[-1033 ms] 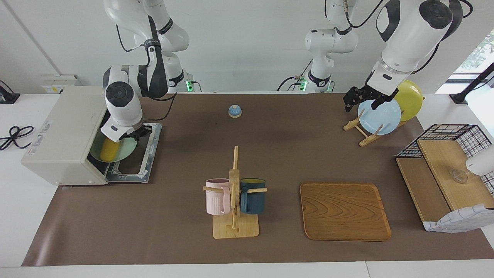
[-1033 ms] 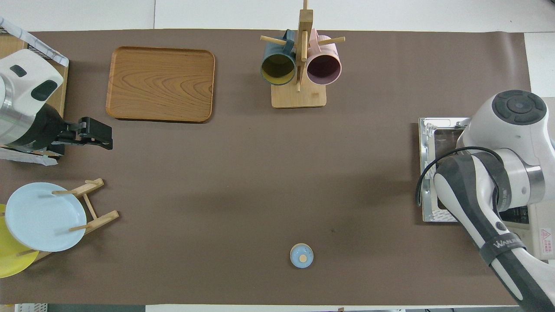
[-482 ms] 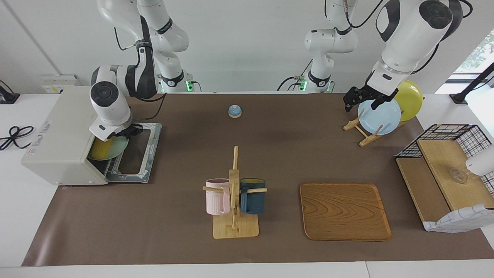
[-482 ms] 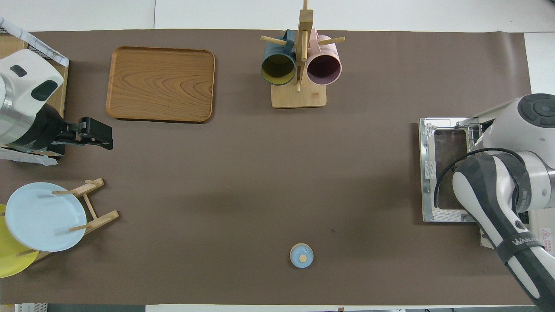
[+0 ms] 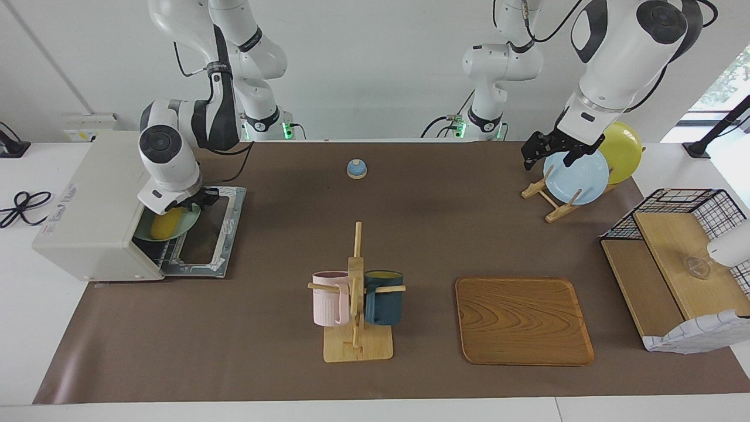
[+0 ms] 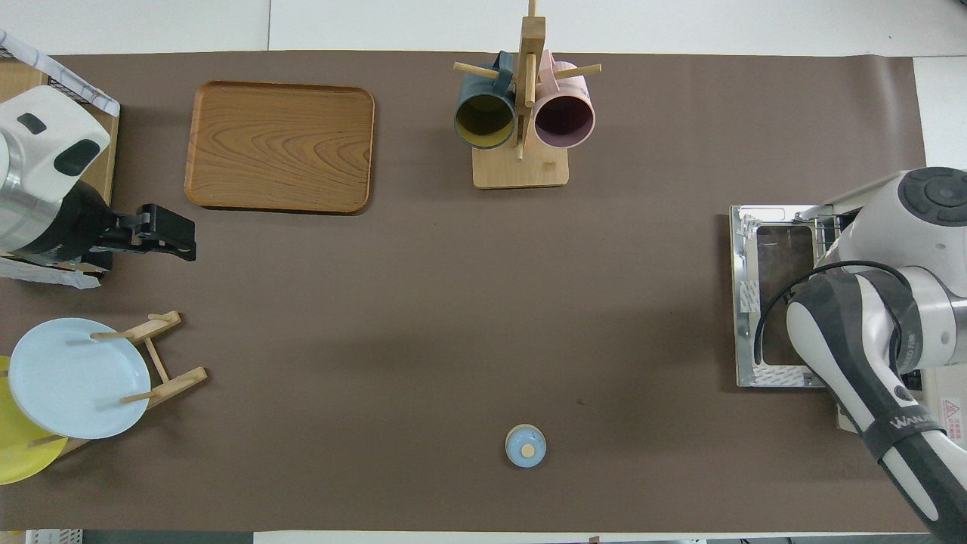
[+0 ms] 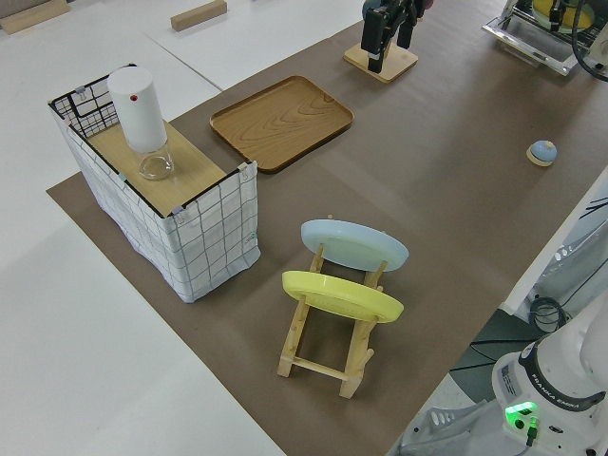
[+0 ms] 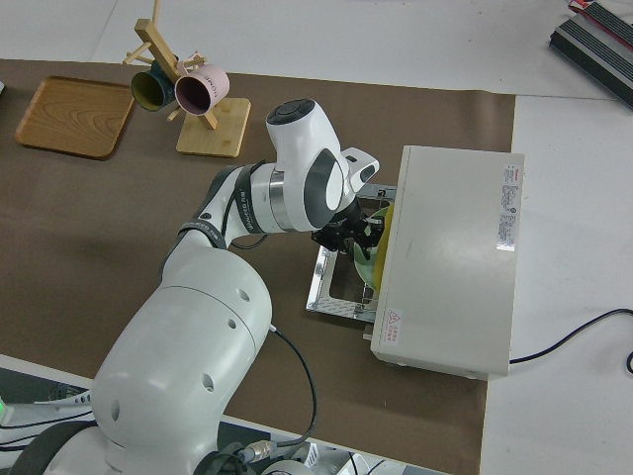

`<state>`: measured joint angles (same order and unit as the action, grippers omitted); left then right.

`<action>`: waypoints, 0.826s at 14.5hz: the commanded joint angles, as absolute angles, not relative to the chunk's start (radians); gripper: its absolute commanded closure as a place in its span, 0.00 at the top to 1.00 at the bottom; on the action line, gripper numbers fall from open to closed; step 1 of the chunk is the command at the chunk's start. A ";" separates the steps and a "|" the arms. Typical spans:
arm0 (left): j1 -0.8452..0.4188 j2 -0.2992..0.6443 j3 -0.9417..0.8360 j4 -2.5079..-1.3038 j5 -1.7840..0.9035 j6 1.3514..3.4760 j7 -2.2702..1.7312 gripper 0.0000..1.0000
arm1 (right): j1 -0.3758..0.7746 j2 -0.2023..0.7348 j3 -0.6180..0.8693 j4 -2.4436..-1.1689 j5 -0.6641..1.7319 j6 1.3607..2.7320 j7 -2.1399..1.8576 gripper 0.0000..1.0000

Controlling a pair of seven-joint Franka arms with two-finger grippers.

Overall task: Put corn in oven
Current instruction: 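Release the plate inside the oven and withdraw the right gripper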

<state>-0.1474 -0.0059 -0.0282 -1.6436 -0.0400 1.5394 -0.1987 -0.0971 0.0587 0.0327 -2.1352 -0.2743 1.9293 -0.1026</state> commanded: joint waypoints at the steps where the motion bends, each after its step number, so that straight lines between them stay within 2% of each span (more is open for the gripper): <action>1: -0.135 -0.017 -0.034 -1.646 -0.049 1.529 -0.196 1.00 | -0.106 0.051 0.046 -2.125 -0.273 1.936 -0.117 0.32; 6: -0.135 -0.017 -0.034 -1.646 -0.049 1.529 -0.196 1.00 | -0.065 0.064 0.052 -2.053 -0.218 1.893 -0.112 0.31; 8: -0.135 -0.017 -0.034 -1.646 -0.049 1.529 -0.196 1.00 | -0.032 0.075 0.052 -2.022 -0.201 1.888 -0.089 0.28; 10: -0.135 -0.017 -0.034 -1.646 -0.049 1.529 -0.196 1.00 | 0.001 0.081 0.052 -2.022 -0.186 1.917 -0.036 0.18; 12: -0.135 -0.017 -0.034 -1.646 -0.049 1.529 -0.196 1.00 | 0.044 0.081 0.054 -2.051 -0.184 2.003 0.030 0.00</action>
<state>-0.1474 -0.0059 -0.0282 -1.6436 -0.0400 1.5394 -0.1987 0.0193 0.0665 0.0473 -2.0411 -0.1981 1.9436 -0.0280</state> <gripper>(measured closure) 0.000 0.806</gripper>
